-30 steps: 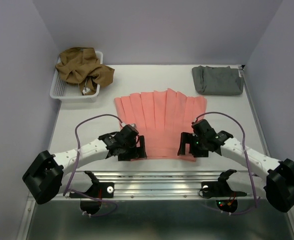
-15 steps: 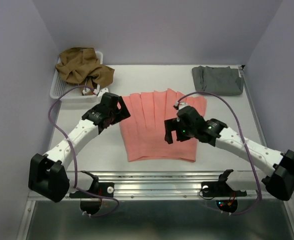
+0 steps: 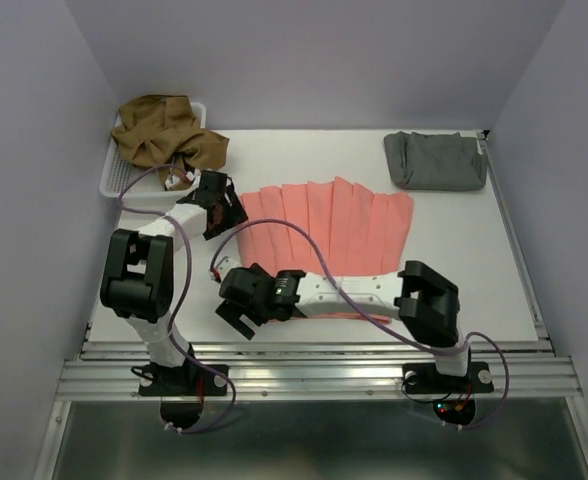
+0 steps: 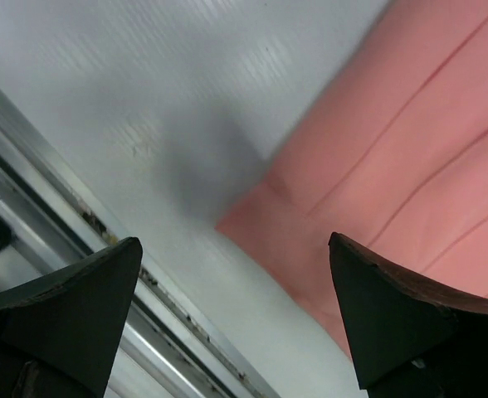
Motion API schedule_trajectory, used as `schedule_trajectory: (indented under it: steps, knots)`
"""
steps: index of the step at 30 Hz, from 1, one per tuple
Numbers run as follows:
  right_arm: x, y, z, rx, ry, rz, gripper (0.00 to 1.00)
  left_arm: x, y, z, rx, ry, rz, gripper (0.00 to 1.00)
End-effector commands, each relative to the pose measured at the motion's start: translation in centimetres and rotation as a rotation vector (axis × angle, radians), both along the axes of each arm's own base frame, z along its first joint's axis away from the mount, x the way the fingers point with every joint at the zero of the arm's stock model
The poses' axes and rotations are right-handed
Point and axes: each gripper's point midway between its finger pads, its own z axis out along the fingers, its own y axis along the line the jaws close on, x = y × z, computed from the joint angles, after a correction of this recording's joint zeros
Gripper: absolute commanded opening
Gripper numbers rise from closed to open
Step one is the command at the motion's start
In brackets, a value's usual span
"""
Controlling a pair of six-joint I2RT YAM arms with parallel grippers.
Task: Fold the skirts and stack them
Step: Fold the skirt
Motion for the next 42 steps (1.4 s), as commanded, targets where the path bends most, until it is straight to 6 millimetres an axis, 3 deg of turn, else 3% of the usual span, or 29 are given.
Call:
schedule_trajectory:
  steps: [1, 2, 8, 9, 11, 13, 14, 15, 16, 17, 22, 26, 30, 40, 42]
  knots:
    - [1.5, 2.0, 0.2, -0.041, -0.079, -0.002, 1.00, 2.4, -1.5, -0.2, -0.025, -0.044, -0.069, 0.81]
    - [1.5, 1.5, -1.8, -0.106, -0.064, -0.008, 1.00, 2.6, -1.7, -0.6, -0.026, -0.040, -0.085, 0.78]
    - [1.2, 1.3, -4.5, -0.183, -0.051, -0.022, 0.98, 2.6, -2.1, -2.5, -0.035, -0.008, -0.107, 0.54]
    - [1.1, 1.3, -4.9, -0.186, -0.041, -0.034, 0.94, 2.5, -2.1, -2.9, -0.032, 0.000, -0.108, 0.46]
    - [0.8, 1.2, -5.3, -0.184, -0.021, -0.035, 0.88, 2.3, -2.1, -3.4, -0.033, 0.009, -0.106, 0.43]
    - [0.6, 1.1, -5.5, -0.180, -0.010, -0.047, 0.75, 1.9, -1.9, -4.4, -0.021, 0.044, -0.107, 0.32]
    - [0.4, 0.7, -5.9, -0.189, -0.002, -0.048, 0.70, 2.2, -2.1, -4.2, -0.022, 0.042, -0.111, 0.23]
    - [0.3, 0.5, -6.0, -0.193, 0.000, -0.049, 0.66, 2.1, -2.1, -4.3, -0.023, 0.045, -0.109, 0.19]
    - [0.1, 0.3, -6.3, -0.197, 0.010, -0.054, 0.56, 2.1, -1.9, -4.3, -0.016, 0.045, -0.103, 0.05]
    - [0.0, 0.2, -6.4, -0.198, 0.016, -0.055, 0.51, 2.0, -1.9, -4.4, -0.017, 0.050, -0.102, 0.00]
    - [-0.1, -0.3, -6.2, -0.192, 0.015, -0.063, 0.17, 1.9, -1.5, -4.1, -0.001, 0.041, -0.096, 0.00]
    - [0.5, 0.4, -4.0, -0.118, -0.025, -0.064, 0.01, 2.0, -0.7, -1.9, 0.023, -0.028, -0.061, 0.00]
    - [0.2, 1.4, -0.6, 0.008, -0.035, -0.031, 0.01, 2.3, -0.2, 2.7, 0.014, -0.169, -0.029, 0.00]
    - [-0.6, 1.6, 4.9, 0.192, -0.047, 0.008, 0.01, 1.6, 1.5, 9.6, 0.039, -0.325, 0.043, 0.00]
    - [-0.8, 1.4, 5.2, 0.201, -0.042, 0.016, 0.01, 1.3, 1.8, 10.8, 0.040, -0.349, 0.050, 0.00]
